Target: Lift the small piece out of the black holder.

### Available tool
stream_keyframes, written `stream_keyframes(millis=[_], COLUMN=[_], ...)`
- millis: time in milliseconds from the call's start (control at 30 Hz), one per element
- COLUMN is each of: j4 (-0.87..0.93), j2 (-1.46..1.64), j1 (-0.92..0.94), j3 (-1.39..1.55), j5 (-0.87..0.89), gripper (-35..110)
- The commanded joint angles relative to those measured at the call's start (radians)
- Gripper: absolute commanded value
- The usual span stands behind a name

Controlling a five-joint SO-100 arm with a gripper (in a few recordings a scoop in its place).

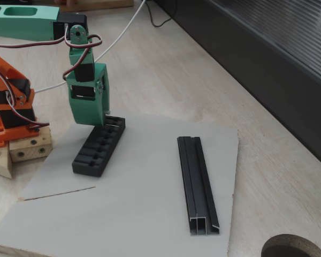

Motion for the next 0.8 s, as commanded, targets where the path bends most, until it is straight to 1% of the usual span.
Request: stream_keyframes(millis=[0,767], j4=[0.006,0.006], j2=[0.008,0.008], j1=[-0.011,-0.002], j3=[0.006,0.006], j5=[0.009,0.011], gripper=[35,34])
